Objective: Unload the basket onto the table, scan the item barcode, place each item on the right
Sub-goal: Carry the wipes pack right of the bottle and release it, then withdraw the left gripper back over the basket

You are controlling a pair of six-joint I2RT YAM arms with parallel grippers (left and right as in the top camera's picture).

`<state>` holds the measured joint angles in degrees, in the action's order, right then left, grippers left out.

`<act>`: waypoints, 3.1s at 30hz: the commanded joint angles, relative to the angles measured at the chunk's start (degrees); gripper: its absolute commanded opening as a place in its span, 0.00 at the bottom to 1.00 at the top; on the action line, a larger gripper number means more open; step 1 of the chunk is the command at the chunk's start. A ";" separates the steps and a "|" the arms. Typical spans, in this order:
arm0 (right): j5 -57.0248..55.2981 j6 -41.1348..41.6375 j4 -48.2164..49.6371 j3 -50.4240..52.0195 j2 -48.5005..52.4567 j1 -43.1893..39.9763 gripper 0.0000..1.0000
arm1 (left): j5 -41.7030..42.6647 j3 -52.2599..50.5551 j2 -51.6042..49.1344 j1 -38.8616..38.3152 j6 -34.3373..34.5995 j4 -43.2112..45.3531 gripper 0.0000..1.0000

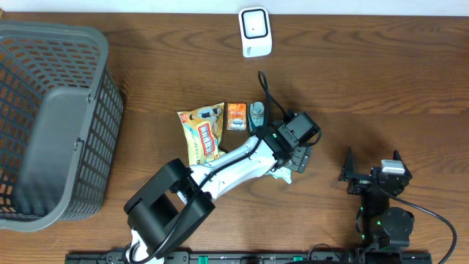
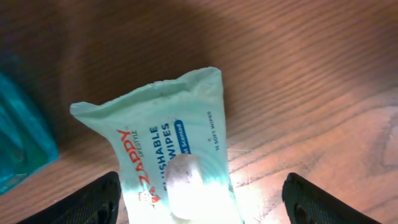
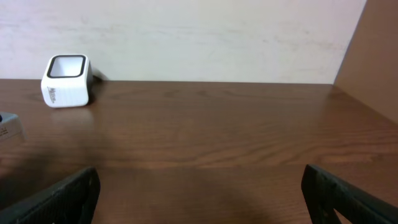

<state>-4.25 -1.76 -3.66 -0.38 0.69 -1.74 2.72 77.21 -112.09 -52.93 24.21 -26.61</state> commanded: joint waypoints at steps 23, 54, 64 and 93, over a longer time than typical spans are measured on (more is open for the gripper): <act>0.31 -0.48 -0.22 0.07 -0.31 0.35 0.99 | -2.91 -0.15 18.78 0.07 0.09 -5.64 0.99; 0.31 -0.46 -0.22 0.07 -0.31 0.35 0.99 | -30.21 -0.15 40.44 -3.63 -6.88 -6.38 1.00; 0.31 -0.46 -0.24 0.07 -0.31 0.35 0.99 | -42.60 -0.15 51.58 1.22 -7.06 -6.38 1.00; 0.31 -0.48 -0.24 0.07 -0.31 0.35 0.99 | -45.90 -0.17 54.66 22.45 -5.75 -11.69 1.00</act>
<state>-4.23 -1.76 -3.68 -0.38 0.69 -1.74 -42.26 77.21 -57.60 -32.64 18.15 -40.03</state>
